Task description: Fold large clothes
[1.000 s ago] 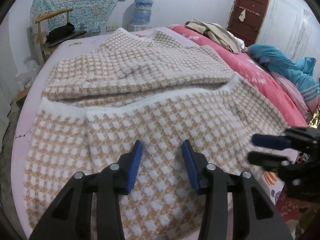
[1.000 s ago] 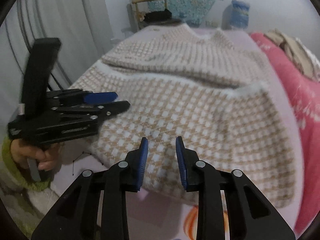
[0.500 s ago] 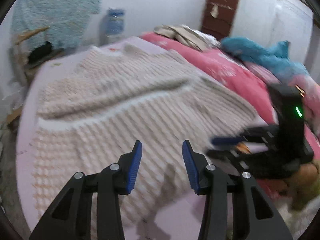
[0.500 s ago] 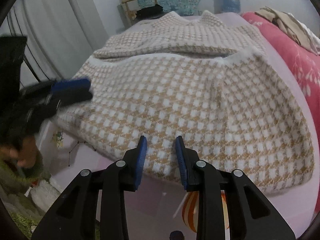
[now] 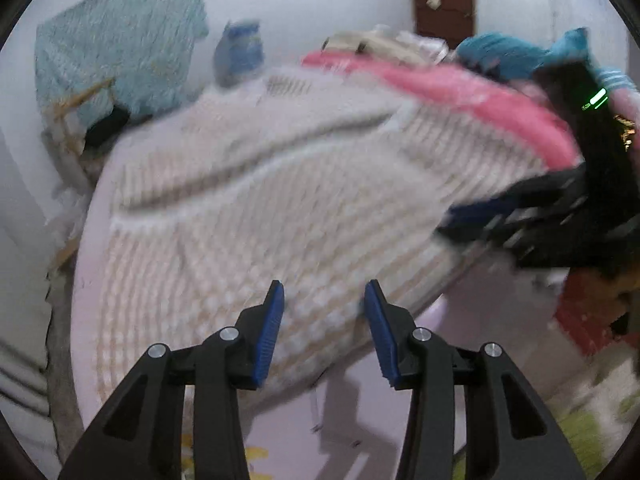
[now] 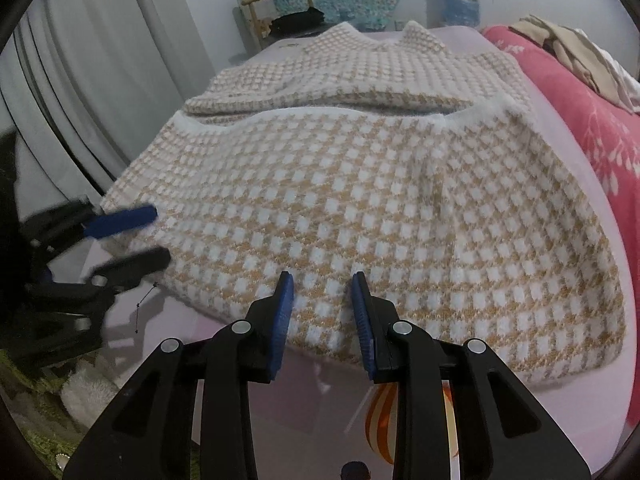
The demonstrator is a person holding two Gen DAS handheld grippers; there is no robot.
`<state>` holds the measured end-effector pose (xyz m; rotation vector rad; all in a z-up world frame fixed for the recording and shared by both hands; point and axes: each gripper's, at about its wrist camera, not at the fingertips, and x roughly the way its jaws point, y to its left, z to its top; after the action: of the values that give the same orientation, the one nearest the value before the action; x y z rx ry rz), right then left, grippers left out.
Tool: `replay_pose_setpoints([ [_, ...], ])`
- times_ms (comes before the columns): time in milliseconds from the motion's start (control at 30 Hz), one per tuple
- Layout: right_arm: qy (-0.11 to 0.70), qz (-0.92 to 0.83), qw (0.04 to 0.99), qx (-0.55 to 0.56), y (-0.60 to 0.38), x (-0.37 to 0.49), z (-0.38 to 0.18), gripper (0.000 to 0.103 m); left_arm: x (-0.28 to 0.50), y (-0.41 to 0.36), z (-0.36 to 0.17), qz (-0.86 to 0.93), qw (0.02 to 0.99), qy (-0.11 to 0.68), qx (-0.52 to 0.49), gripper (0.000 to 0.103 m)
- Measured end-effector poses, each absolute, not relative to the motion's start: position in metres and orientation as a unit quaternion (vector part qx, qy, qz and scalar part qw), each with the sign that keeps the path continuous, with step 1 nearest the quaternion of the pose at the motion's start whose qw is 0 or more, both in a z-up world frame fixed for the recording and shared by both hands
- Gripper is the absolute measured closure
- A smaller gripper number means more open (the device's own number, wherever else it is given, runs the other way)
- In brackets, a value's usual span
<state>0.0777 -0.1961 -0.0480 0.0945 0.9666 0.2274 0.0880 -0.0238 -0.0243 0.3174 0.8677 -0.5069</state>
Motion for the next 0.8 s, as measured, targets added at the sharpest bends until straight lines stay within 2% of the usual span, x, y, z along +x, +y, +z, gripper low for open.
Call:
replay_pose_setpoints([
  [133, 0.464, 0.109, 0.878, 0.042, -0.193, 0.081, -0.048, 0.076, 0.098, -0.006, -0.032, -0.256, 0.858, 0.438, 0.077, 0.06],
  [267, 0.465, 0.109, 0.878, 0.041, -0.194, 0.083, -0.048, 0.075, 0.088, 0.002, -0.014, -0.22, 0.883, 0.402, 0.099, 0.06],
  [367, 0.463, 0.111, 0.878, 0.049, -0.196, 0.083, -0.051, 0.075, 0.099, 0.017, -0.039, -0.189, 0.869, 0.446, 0.097, 0.06],
  [600, 0.463, 0.115, 0.878, 0.048, -0.2, 0.085, -0.052, 0.074, 0.095, 0.038, -0.019, -0.168, 0.893, 0.408, 0.088, 0.06],
  [700, 0.462, 0.114, 0.878, 0.052, -0.2, 0.084, -0.052, 0.074, 0.113, 0.065, -0.037, -0.133, 0.887, 0.441, 0.043, 0.059],
  [800, 0.467, 0.114, 0.876, 0.048, -0.203, 0.086, -0.045, 0.067, 0.116, 0.077, -0.032, -0.148, 0.887, 0.437, 0.001, 0.059],
])
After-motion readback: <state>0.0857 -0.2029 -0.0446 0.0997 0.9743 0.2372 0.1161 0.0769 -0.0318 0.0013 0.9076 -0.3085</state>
